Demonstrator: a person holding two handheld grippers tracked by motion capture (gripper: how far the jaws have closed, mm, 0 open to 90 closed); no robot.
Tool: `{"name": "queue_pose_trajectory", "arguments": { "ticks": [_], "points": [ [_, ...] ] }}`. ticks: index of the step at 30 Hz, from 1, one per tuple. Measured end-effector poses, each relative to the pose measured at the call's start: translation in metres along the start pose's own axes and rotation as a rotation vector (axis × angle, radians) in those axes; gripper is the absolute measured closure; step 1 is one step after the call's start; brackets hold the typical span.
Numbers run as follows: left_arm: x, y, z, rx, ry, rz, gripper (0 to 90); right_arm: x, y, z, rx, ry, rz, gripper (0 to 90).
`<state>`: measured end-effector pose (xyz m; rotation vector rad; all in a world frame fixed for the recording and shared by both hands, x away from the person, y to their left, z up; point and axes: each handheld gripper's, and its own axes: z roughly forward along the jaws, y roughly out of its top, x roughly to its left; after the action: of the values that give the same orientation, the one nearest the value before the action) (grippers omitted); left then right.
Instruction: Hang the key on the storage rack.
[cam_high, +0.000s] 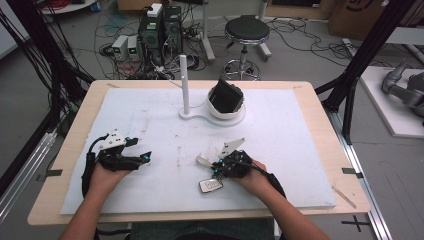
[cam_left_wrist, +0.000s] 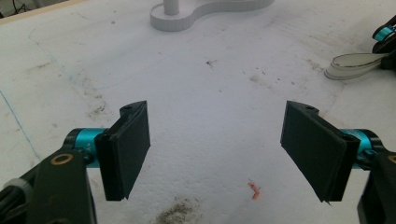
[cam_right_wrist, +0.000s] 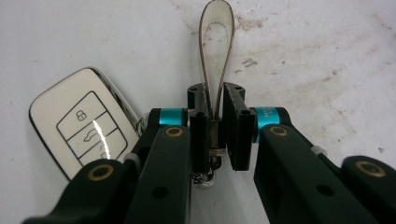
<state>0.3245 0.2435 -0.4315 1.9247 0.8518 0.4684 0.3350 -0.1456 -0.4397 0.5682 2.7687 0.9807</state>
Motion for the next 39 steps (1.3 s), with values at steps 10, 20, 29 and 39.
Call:
{"name": "queue_pose_trajectory", "arguments": {
  "ticks": [10, 20, 29, 39],
  "points": [
    [0.001, -0.001, 0.000, -0.002, 0.003, -0.005, 24.0, -0.008, 0.003, -0.011, -0.077, -0.029, 0.037, 83.0],
    [0.000, 0.000, 0.000, 0.004, 0.004, 0.001, 24.1, -0.026, 0.025, -0.048, -0.266, -0.121, 0.074, 83.0],
    [0.000, -0.001, -0.001, 0.000, 0.007, 0.002, 24.1, -0.043, 0.063, -0.067, -0.387, -0.191, 0.094, 83.0],
    [0.001, -0.001, -0.001, 0.001, 0.005, 0.002, 24.1, -0.057, 0.100, -0.078, -0.444, -0.243, 0.088, 82.9]
  ]
}}
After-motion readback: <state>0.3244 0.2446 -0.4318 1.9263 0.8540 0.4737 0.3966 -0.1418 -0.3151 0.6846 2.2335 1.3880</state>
